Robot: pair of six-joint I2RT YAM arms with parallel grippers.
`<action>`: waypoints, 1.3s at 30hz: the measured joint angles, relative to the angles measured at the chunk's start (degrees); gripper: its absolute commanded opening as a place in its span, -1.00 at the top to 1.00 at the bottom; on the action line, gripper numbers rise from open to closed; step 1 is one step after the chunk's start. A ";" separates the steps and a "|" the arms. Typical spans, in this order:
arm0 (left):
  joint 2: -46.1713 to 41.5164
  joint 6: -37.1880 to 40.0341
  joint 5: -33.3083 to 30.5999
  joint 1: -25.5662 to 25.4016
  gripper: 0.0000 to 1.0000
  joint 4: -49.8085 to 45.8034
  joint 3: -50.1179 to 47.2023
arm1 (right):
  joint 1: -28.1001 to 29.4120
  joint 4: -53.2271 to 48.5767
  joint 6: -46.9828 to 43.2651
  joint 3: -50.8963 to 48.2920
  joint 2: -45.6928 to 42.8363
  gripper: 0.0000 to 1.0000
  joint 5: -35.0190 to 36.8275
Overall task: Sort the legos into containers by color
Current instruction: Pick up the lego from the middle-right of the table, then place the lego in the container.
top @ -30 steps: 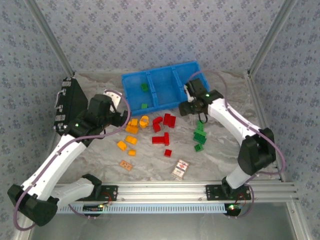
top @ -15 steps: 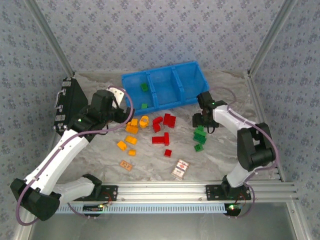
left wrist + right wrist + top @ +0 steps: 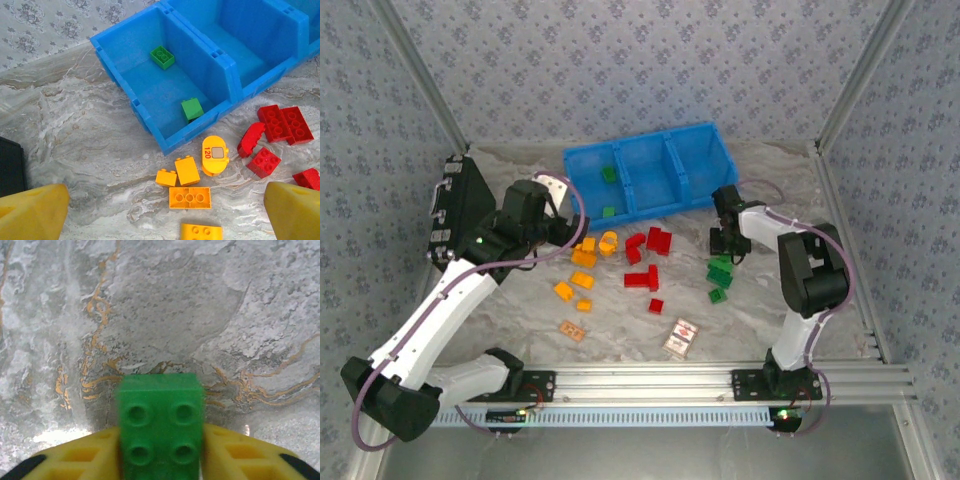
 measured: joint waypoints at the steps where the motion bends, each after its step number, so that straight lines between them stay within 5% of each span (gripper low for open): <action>1: 0.00 -0.02 -0.02 0.00 -1.00 0.00 0.00 | -0.02 0.02 -0.17 0.02 0.00 0.29 -0.13; 10: 0.83 0.50 0.00 0.00 -1.00 0.57 0.00 | 1.73 -3.58 -0.50 3.93 -2.36 0.39 0.13; 18: 0.28 0.68 2.89 5.11 -1.00 2.14 -0.02 | 9.66 -4.68 -0.85 22.16 -3.78 0.41 -2.75; 26: -8.22 0.96 3.65 7.23 -1.00 1.09 -3.52 | 20.76 -4.20 -5.73 58.10 18.49 0.40 -4.39; 32: -14.91 -2.51 3.63 7.67 -1.00 0.46 -7.93 | 22.67 -8.24 -7.65 91.69 41.90 0.36 -6.84; 39: -20.57 -7.72 2.16 7.76 -1.00 -1.07 -12.22 | 22.23 -7.89 -5.95 92.54 49.44 0.07 -10.47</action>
